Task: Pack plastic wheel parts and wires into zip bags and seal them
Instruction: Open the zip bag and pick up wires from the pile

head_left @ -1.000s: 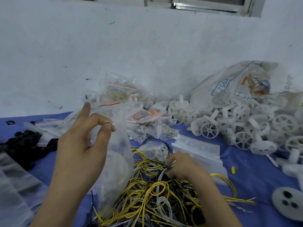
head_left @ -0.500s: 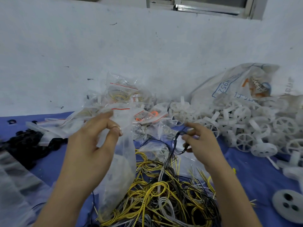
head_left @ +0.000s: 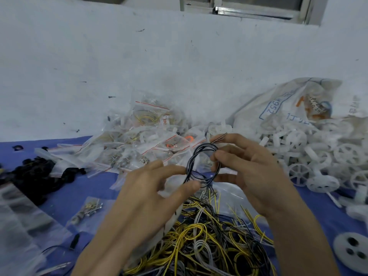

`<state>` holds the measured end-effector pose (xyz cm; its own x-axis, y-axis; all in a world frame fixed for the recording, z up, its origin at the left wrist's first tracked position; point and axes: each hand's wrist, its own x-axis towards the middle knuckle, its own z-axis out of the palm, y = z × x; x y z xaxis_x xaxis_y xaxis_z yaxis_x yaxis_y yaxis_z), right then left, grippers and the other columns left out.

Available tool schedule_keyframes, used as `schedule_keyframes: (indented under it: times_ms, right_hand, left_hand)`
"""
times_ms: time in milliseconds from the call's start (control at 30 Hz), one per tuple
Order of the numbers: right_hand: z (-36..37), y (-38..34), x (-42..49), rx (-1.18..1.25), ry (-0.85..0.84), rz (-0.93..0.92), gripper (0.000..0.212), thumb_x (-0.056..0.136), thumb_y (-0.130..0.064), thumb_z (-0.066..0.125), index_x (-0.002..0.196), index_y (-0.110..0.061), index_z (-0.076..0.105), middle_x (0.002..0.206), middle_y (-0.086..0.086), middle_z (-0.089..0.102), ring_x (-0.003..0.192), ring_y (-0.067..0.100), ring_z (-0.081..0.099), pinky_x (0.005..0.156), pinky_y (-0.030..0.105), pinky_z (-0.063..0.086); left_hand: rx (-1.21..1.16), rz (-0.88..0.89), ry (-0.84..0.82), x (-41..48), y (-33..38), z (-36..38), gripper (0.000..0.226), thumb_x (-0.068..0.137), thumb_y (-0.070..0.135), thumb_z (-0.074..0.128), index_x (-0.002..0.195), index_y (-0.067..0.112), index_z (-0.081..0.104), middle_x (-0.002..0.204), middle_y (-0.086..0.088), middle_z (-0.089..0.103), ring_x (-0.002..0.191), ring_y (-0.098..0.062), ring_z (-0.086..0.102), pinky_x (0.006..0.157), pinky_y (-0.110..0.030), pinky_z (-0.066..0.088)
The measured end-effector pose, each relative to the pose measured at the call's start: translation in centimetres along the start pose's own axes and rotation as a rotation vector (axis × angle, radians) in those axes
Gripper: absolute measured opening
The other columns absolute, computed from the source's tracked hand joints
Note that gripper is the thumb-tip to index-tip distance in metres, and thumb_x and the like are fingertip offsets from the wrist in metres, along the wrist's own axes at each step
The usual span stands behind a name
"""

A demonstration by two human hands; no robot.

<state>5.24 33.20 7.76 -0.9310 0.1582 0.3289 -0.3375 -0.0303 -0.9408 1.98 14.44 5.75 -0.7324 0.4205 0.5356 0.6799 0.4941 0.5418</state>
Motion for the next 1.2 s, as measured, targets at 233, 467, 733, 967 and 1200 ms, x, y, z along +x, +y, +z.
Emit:
schedule_keyframes:
  times_ms: [233,467,733,967,1200]
  right_hand:
    - [0.6,-0.5,-0.4,0.115,-0.009,0.061,0.029,0.074,-0.029,0.061,0.096,-0.012,0.069,0.085,0.009,0.073,0.065,0.020,0.065,0.058,0.028,0.053]
    - [0.9,-0.2,-0.1,0.269,0.072,0.056,0.024,0.071,-0.024,0.059,0.081,-0.012,0.077,0.085,0.004,0.073,0.064,0.015,0.064,0.060,0.023,0.054]
    - [-1.2,0.1,0.6,0.492,0.350,-0.064,0.019,0.067,-0.013,0.060,0.078,-0.006,0.074,0.073,0.006,0.072,0.059,0.007,0.064,0.058,0.012,0.051]
    - [-2.7,0.4,0.5,-0.438,0.488,-0.003,0.050,0.081,-0.022,0.070,0.125,-0.036,0.051,0.125,-0.004,0.054,0.109,0.013,0.056,0.085,0.031,0.048]
    - [-0.2,-0.4,-0.4,-0.936,-0.104,-0.112,0.036,0.091,-0.002,0.052,0.109,-0.027,0.070,0.096,-0.020,0.067,0.097,-0.005,0.059,0.088,0.006,0.043]
  left_hand:
    - [0.012,0.094,0.000,0.3,0.1,0.1,0.036,0.079,0.046,0.046,0.068,0.020,0.069,0.062,0.004,0.036,0.071,-0.009,0.042,0.062,-0.011,0.031]
    - [-0.046,0.087,-0.005,0.3,0.3,-0.2,0.033,0.080,0.051,0.039,0.066,0.033,0.062,0.063,0.003,0.044,0.072,-0.007,0.047,0.063,-0.010,0.033]
    - [-0.036,0.081,0.015,0.2,0.0,-0.7,0.036,0.087,0.048,0.050,0.059,0.029,0.061,0.064,0.003,0.049,0.068,-0.011,0.049,0.059,-0.014,0.031]
    - [-0.010,0.086,-0.004,0.1,-0.2,-0.8,0.039,0.090,0.049,0.049,0.061,0.027,0.064,0.064,0.004,0.049,0.069,-0.010,0.051,0.060,-0.014,0.032]
    - [0.019,0.131,-0.071,-0.1,-0.1,-0.3,0.032,0.087,0.040,0.047,0.065,0.024,0.065,0.063,0.005,0.047,0.067,-0.006,0.049,0.061,-0.013,0.033]
